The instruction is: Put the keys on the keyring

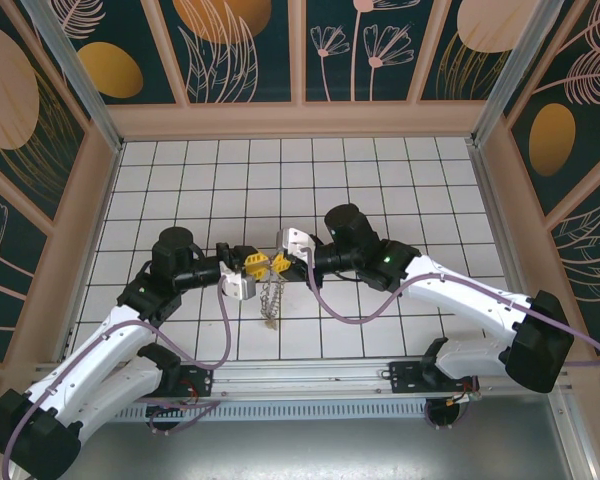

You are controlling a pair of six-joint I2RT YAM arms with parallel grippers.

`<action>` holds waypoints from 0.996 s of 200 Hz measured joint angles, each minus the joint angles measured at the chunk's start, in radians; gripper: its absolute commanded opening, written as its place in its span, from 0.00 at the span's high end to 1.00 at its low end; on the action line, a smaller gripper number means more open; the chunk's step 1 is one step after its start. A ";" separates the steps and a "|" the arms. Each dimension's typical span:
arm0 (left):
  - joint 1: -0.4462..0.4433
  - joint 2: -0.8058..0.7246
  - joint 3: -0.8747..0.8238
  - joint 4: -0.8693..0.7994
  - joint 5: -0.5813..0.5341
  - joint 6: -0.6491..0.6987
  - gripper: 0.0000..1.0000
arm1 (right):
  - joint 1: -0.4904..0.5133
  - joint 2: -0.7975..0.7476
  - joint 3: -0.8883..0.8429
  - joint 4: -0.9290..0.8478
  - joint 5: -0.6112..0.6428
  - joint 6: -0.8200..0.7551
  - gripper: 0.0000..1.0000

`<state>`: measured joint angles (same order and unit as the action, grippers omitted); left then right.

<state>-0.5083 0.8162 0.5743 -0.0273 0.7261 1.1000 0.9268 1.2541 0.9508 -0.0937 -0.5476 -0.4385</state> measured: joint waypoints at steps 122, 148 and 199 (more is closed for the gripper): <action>-0.003 -0.046 -0.043 0.049 -0.062 -0.026 1.00 | -0.001 -0.010 -0.102 0.223 0.005 0.197 1.00; -0.003 -0.045 -0.047 0.063 -0.080 -0.069 1.00 | -0.001 -0.011 -0.141 0.322 0.008 0.290 1.00; -0.003 -0.037 -0.048 0.142 -0.109 -0.202 1.00 | -0.003 -0.014 -0.176 0.488 0.055 0.426 1.00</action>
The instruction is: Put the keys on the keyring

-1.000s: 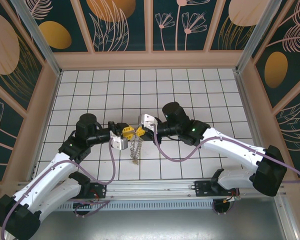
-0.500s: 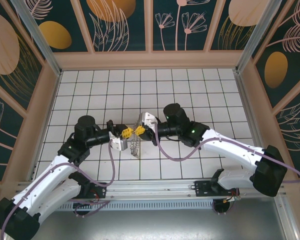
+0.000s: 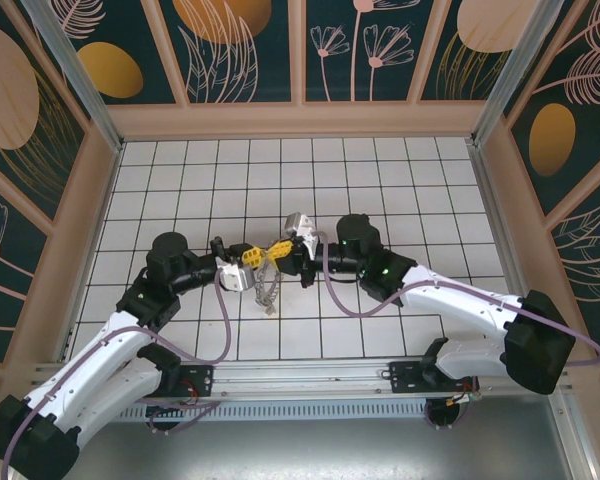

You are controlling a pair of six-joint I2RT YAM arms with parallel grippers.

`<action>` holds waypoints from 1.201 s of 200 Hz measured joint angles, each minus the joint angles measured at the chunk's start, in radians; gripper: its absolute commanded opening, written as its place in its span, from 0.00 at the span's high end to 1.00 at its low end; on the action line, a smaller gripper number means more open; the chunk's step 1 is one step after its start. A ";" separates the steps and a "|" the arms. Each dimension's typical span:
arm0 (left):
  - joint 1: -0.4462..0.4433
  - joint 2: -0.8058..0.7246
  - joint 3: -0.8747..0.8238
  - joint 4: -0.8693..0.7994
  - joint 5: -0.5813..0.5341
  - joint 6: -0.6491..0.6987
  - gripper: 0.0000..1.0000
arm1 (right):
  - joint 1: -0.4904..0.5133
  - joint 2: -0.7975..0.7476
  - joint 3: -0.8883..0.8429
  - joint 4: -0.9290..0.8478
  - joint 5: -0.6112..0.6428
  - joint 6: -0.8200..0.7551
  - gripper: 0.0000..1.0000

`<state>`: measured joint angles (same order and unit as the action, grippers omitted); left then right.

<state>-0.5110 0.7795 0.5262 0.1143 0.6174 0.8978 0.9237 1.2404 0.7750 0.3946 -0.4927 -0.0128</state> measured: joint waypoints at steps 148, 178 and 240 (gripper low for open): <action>0.000 0.100 -0.003 0.090 0.143 -0.405 0.83 | 0.032 -0.028 -0.150 0.311 0.223 0.117 1.00; -0.001 0.095 0.000 0.081 0.167 -0.438 0.83 | 0.033 -0.028 -0.150 0.332 0.230 0.116 1.00; -0.002 -0.089 0.060 -0.070 -0.072 -0.448 0.66 | 0.031 -0.047 -0.150 0.308 0.217 0.051 1.00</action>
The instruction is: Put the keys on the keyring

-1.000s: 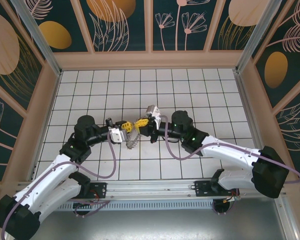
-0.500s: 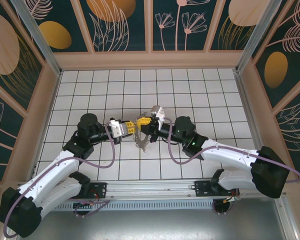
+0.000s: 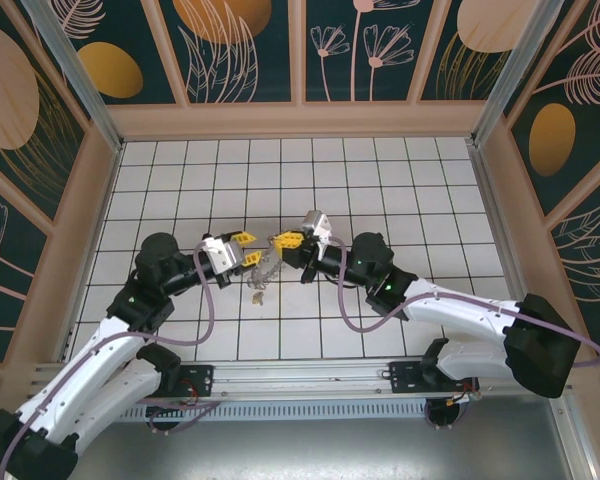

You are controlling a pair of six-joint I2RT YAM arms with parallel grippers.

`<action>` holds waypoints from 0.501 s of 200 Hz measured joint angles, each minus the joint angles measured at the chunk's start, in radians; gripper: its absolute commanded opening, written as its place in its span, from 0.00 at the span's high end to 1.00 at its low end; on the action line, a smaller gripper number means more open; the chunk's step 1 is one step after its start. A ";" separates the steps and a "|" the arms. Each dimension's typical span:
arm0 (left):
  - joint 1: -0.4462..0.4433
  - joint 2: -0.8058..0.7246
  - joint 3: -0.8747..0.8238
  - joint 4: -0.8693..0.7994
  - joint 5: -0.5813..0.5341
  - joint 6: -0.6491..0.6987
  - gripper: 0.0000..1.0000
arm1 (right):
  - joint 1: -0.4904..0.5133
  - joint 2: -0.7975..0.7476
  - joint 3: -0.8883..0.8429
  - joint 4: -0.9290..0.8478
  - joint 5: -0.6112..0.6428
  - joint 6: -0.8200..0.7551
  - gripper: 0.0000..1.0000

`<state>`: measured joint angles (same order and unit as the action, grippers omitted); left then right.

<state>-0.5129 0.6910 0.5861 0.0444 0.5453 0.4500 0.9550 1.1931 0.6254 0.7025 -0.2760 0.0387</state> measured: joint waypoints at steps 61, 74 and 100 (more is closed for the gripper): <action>0.000 0.060 0.139 -0.107 -0.027 -0.044 0.55 | -0.005 -0.040 0.027 -0.124 -0.088 -0.092 1.00; 0.000 0.106 0.177 -0.141 0.012 -0.042 0.54 | -0.005 -0.045 0.029 -0.145 -0.101 -0.109 1.00; 0.000 0.169 0.215 -0.202 0.114 -0.016 0.54 | -0.005 -0.053 0.030 -0.184 -0.123 -0.131 1.00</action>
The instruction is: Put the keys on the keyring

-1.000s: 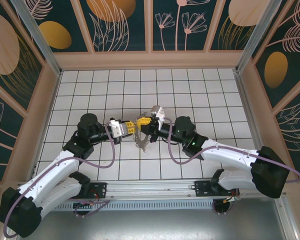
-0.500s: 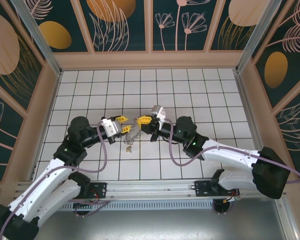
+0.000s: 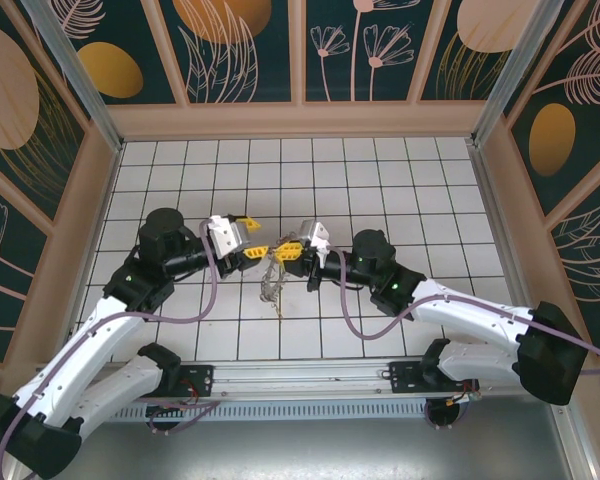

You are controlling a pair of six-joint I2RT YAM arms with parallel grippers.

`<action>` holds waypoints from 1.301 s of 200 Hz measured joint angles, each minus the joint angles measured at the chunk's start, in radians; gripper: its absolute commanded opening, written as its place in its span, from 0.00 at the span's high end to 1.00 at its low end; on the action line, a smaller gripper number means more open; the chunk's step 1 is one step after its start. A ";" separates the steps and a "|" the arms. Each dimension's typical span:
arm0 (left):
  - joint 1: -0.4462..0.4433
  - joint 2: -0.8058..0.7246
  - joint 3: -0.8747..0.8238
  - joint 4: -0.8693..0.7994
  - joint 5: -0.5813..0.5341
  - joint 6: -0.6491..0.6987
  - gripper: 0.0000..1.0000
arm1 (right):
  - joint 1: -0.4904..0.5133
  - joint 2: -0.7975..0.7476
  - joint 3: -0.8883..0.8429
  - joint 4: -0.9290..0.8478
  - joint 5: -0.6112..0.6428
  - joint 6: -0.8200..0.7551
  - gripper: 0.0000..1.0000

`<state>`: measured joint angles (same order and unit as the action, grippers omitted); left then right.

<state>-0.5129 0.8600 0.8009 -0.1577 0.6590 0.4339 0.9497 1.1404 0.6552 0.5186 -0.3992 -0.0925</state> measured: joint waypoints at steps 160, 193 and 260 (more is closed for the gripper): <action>0.000 0.058 -0.006 -0.102 0.171 0.069 0.99 | -0.005 -0.006 0.074 -0.165 -0.052 -0.092 1.00; -0.005 0.057 -0.006 -0.121 0.148 0.081 1.00 | -0.006 -0.006 0.079 -0.201 -0.056 -0.132 1.00; -0.008 0.080 0.019 -0.249 0.061 0.293 1.00 | -0.005 -0.006 0.200 -0.508 -0.055 -0.291 0.73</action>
<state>-0.5209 0.9398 0.8196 -0.4068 0.7197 0.7269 0.9451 1.1347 0.8547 0.0105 -0.4541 -0.3836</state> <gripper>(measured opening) 0.066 0.254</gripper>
